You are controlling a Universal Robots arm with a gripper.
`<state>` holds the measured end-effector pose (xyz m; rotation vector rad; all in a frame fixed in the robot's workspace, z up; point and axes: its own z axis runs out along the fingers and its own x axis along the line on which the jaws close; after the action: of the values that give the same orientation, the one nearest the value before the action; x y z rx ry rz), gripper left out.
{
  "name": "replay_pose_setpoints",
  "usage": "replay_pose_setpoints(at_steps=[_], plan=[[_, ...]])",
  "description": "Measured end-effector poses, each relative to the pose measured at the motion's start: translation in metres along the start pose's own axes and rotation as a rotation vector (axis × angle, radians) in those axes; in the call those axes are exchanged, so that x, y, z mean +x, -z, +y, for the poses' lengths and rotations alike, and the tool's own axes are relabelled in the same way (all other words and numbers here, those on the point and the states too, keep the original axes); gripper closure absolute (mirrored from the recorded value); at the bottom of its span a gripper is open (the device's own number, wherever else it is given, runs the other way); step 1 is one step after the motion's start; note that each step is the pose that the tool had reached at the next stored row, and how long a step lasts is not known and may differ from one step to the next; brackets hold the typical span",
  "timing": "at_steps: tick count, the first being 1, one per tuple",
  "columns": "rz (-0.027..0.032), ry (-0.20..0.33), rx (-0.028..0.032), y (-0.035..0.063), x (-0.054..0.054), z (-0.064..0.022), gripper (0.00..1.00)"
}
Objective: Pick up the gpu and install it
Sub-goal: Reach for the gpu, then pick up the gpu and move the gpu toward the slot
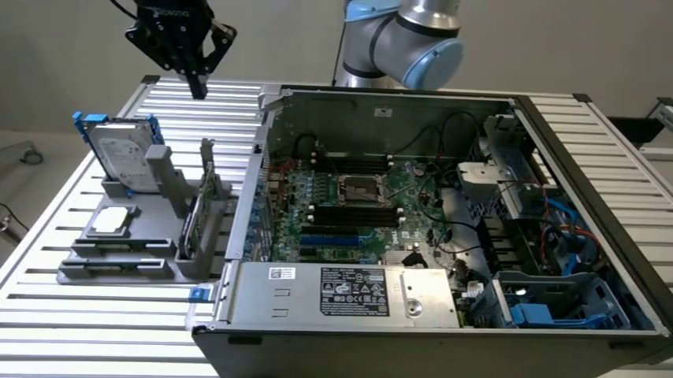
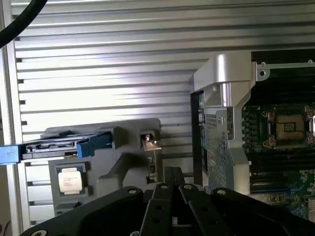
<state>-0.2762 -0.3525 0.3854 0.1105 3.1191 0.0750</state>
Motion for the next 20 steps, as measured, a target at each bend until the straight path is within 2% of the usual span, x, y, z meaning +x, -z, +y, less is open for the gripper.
replay_pose_setpoints(at_steps=[3, 5, 20], plan=[[0.0022, 0.000, 0.0002, -0.0006, 0.0119, 0.0013, 0.89], [0.0132, 0.000, 0.0011, -0.0007, 0.0126, 0.0017, 0.89], [0.0134, 0.000, 0.0011, -0.0007, 0.0127, 0.0017, 0.89]])
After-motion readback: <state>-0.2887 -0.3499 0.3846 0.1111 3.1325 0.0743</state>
